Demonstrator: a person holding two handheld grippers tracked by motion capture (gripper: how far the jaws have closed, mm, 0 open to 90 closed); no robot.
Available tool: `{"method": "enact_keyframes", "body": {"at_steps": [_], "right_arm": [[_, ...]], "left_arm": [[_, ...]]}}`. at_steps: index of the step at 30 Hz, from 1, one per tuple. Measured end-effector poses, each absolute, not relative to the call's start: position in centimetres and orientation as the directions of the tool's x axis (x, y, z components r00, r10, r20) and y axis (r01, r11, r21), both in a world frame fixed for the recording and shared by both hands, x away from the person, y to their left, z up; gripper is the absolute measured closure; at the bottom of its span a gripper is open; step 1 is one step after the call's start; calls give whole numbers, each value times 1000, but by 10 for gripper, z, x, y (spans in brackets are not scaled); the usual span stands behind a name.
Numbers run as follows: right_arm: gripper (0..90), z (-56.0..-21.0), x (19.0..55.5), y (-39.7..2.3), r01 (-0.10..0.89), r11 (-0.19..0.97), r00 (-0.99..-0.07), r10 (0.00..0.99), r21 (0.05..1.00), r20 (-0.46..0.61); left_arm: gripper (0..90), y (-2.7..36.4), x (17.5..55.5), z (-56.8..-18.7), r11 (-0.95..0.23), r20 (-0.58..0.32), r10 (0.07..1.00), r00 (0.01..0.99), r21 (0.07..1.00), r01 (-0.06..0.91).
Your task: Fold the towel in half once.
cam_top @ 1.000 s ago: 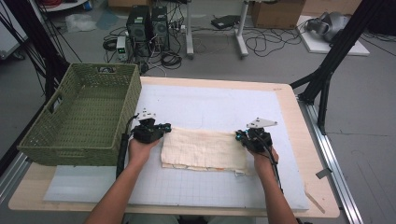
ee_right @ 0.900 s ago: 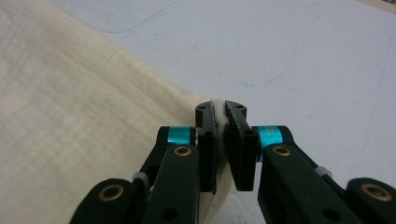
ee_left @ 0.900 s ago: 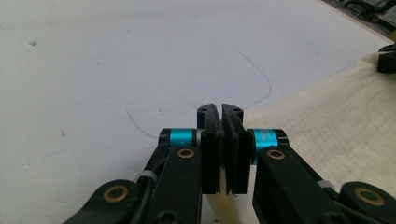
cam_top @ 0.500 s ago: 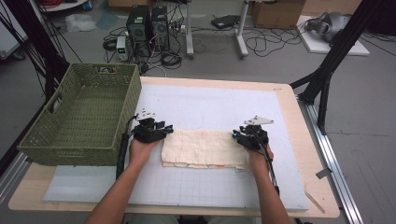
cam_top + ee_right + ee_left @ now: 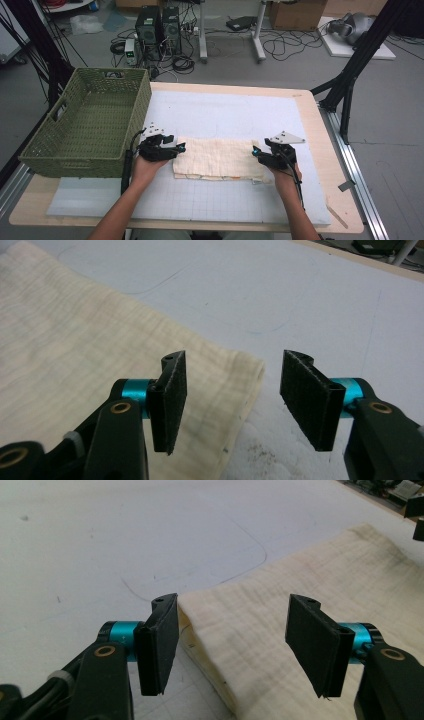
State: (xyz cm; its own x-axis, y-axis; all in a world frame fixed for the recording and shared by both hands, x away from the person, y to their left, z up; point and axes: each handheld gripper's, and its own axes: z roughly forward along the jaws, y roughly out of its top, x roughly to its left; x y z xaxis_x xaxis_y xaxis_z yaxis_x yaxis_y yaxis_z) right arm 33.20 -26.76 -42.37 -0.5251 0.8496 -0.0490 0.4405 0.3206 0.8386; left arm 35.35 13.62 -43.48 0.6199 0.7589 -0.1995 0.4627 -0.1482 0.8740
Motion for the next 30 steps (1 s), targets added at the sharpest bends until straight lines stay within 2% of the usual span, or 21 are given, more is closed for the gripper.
{"method": "enact_keyframes", "body": {"at_steps": [17,30], "right_arm": [[395,-426,291,-271,421,345,-586,809,839,-38],[432,-430,280,-279,430,350,-598,801,832,-28]], "left_arm": [[387,142,330,-433,-142,-195,742,642,889,435],[413,150,319,-434,-150,-199,743,639,881,449]]}}
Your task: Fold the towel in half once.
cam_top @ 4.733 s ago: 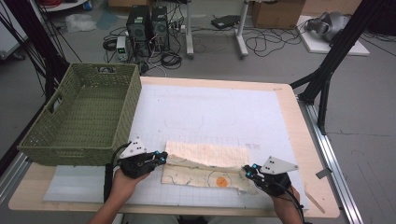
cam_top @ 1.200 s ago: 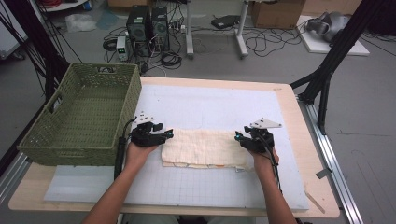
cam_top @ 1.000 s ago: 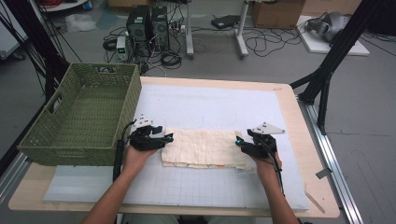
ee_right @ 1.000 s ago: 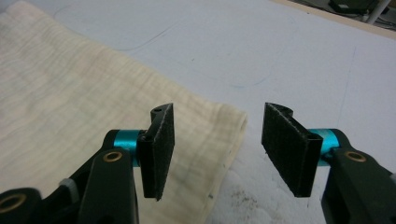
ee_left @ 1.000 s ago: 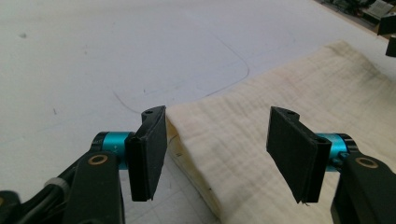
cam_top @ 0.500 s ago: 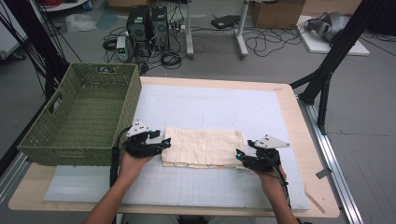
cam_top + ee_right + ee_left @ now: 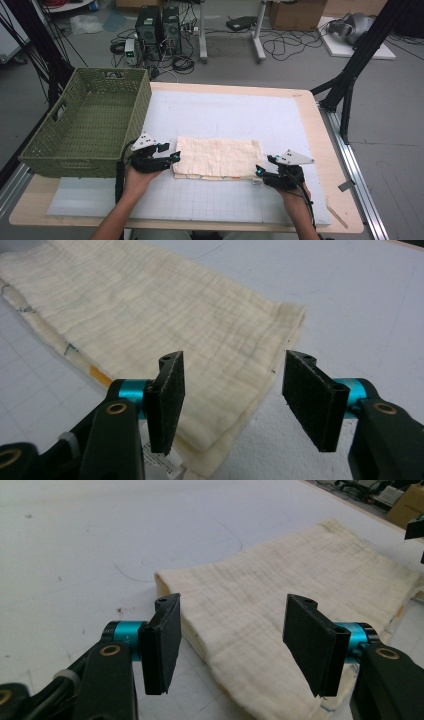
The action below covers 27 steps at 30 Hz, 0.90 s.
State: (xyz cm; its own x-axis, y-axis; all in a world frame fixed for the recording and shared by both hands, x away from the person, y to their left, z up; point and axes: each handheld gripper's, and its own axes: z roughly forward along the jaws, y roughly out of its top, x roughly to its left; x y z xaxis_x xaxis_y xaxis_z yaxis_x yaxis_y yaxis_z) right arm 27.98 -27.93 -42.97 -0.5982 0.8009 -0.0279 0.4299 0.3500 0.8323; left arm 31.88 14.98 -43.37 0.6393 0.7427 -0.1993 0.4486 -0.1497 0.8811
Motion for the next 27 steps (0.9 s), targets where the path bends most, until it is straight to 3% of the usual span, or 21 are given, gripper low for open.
{"method": "enact_keyframes", "body": {"at_steps": [9,17,20,24,27], "right_arm": [[572,-434,279,-278,450,381,-634,774,808,-12],[599,-440,280,-279,486,394,-641,767,780,12],[668,-443,281,-279,495,415,-659,752,763,18],[787,-445,282,-278,500,428,-679,733,753,35],[849,-445,282,-277,488,437,-691,722,756,30]], "left_arm": [[502,151,310,-440,-190,-209,728,653,853,486],[541,144,301,-446,-258,-190,718,669,821,510],[639,141,300,-448,-291,-165,717,677,812,506],[838,138,299,-450,-330,-127,711,692,809,487],[865,137,298,-448,-334,-115,706,699,816,471]]}}
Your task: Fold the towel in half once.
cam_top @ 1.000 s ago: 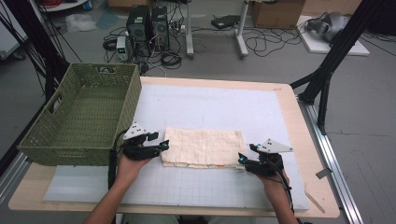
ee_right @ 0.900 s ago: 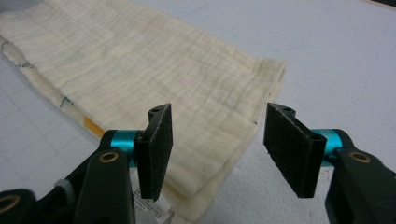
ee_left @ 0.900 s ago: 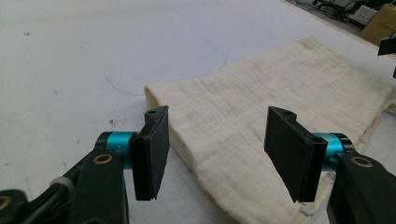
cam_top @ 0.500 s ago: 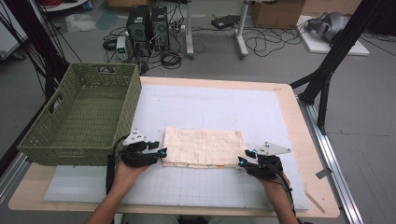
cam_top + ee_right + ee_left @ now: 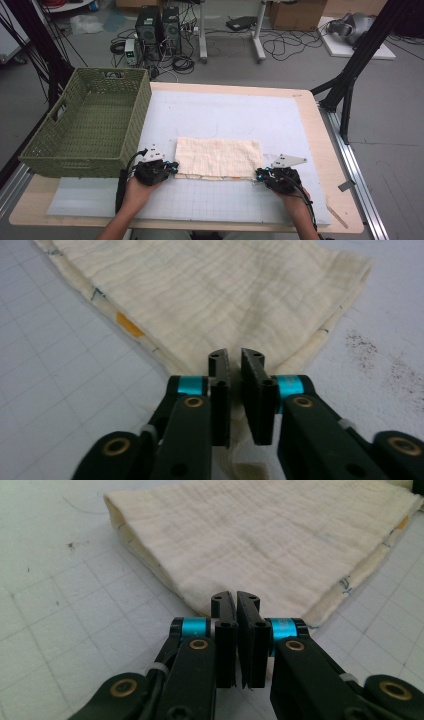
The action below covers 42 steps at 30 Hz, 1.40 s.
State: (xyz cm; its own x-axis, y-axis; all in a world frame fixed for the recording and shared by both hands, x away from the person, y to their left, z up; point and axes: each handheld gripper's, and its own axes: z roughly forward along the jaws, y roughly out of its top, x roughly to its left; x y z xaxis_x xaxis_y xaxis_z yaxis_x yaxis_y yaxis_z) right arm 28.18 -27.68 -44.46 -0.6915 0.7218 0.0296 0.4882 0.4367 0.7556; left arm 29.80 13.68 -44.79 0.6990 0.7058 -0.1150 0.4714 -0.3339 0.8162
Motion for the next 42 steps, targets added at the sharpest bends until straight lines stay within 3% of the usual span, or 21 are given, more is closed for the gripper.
{"method": "enact_keyframes", "body": {"at_steps": [12,25,26,29,30,38,40,42], "right_arm": [[858,-433,278,-280,453,407,-688,726,793,20],[859,-426,265,-283,453,422,-687,727,785,5],[847,-429,266,-283,459,429,-687,727,778,4],[732,-435,269,-282,496,435,-664,748,752,5],[698,-435,269,-283,496,433,-660,752,753,2],[625,-437,277,-288,496,350,-607,794,795,29],[654,-445,283,-286,516,360,-606,794,777,34],[763,-449,286,-284,528,379,-617,786,760,37]], "left_arm": [[866,144,293,-434,-230,-190,680,708,862,452],[864,148,287,-439,-249,-211,681,702,834,492],[844,147,288,-442,-250,-219,686,694,825,507],[608,145,290,-446,-253,-204,724,659,810,529],[571,146,290,-445,-242,-204,730,653,816,525],[561,150,293,-443,-214,-181,741,647,849,483],[563,149,293,-443,-217,-175,741,649,851,478],[565,149,294,-443,-220,-170,738,653,854,472]]}}
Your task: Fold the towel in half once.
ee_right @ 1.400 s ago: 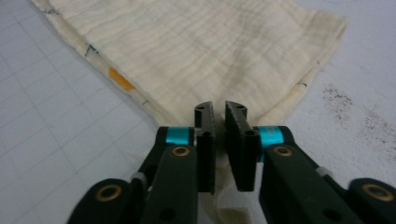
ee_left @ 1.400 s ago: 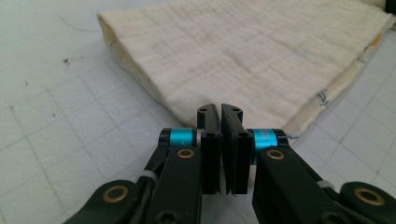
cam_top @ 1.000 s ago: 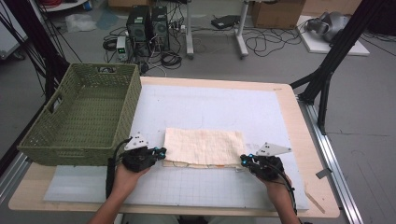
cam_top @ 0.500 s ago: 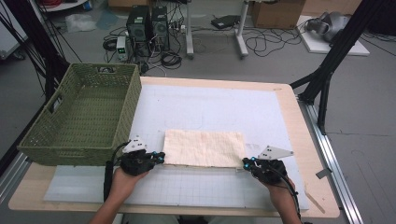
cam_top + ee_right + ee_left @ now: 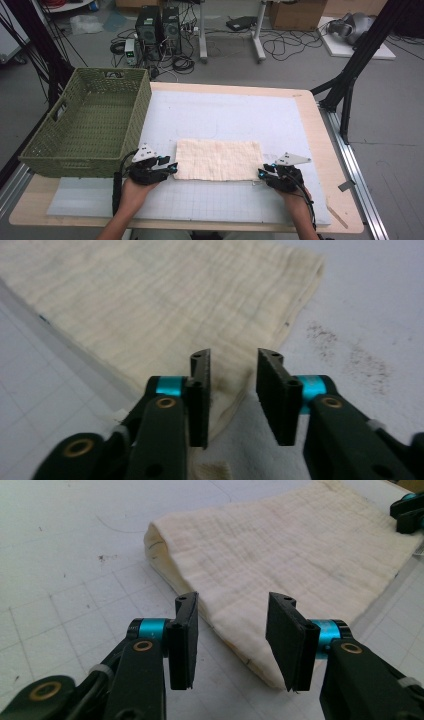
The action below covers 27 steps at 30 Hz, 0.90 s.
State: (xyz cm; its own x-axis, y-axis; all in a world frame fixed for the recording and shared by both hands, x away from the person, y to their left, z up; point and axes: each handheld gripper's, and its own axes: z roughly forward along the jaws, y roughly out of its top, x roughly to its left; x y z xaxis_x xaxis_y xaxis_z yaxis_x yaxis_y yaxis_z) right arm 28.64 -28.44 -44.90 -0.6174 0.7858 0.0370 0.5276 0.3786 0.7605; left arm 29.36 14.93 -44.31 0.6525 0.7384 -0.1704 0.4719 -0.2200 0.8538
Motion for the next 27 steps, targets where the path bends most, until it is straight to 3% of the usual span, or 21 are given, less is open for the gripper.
{"method": "enact_keyframes", "body": {"at_steps": [2,6,13,17,23,27], "right_arm": [[845,-448,287,-284,509,399,-633,774,763,17],[837,-446,286,-285,514,390,-609,793,764,5],[627,-440,281,-287,488,380,-596,802,786,-18],[457,-432,275,-292,447,335,-594,804,830,-5],[277,-424,270,-298,411,288,-585,811,865,9],[157,-422,269,-300,407,274,-566,824,871,5]], "left_arm": [[570,151,294,-443,-220,-164,741,651,856,467],[580,153,294,-443,-208,-165,750,640,860,465],[560,158,295,-440,-185,-167,746,645,878,442],[441,159,296,-437,-161,-182,722,667,894,418],[262,156,296,-436,-127,-180,723,667,914,384],[191,158,296,-433,-114,-168,735,657,924,364]]}}
